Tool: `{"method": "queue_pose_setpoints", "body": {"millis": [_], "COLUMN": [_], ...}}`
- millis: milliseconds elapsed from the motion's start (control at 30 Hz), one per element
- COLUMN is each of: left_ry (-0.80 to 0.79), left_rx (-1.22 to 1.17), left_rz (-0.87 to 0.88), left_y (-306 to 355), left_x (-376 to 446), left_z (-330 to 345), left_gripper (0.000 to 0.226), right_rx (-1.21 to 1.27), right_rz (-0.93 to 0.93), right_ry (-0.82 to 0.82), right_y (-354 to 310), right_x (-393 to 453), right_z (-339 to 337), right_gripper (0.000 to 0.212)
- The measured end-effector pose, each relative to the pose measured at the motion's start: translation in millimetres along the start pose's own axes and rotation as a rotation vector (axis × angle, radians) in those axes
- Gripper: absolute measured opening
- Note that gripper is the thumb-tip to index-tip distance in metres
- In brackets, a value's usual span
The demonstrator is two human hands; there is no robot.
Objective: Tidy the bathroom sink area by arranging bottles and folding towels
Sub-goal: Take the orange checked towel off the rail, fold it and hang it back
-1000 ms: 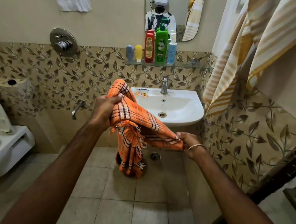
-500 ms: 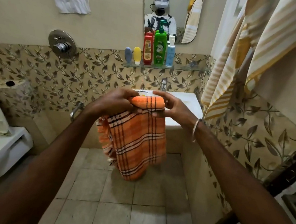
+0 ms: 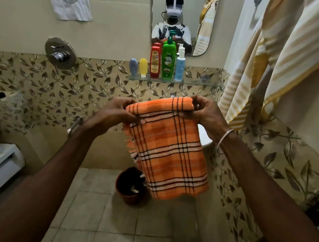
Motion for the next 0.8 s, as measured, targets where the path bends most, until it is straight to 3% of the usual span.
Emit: {"method": "queue_pose_setpoints", "body": {"millis": [200, 367, 567, 667, 800], "left_ry": [0.225, 0.458, 0.766, 0.726, 0.494], "left_rx": [-0.133, -0.013, 0.233, 0.042, -0.392], "left_rz": [0.110, 0.320, 0.461, 0.533, 0.558], "left_y": [26, 57, 95, 118, 142], "left_x": [61, 129, 209, 258, 326], "left_z": [5, -2, -15, -15, -7], "left_gripper": [0.025, 0.034, 0.042, 0.037, 0.038], "right_rx": [-0.253, -0.599, -0.520, -0.383, -0.361], "right_rz": [-0.132, -0.293, -0.337, -0.264, -0.331], "right_ry": [0.099, 0.398, 0.609, 0.668, 0.824], "right_y": [-20, -47, -85, -98, -129], "right_x": [36, 75, 119, 148, 184], "right_z": [-35, -70, -85, -86, -93], "right_gripper": [0.044, 0.035, 0.018, 0.030, 0.034]}}
Point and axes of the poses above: each hand's wrist, its own x-axis towards the middle knuckle, its own z-axis out of the palm, y = z × x, the point moved 9 cm from there along x, towards the middle knuckle, and after that the axes turned 10 degrees about y, right-handed, at the moved point
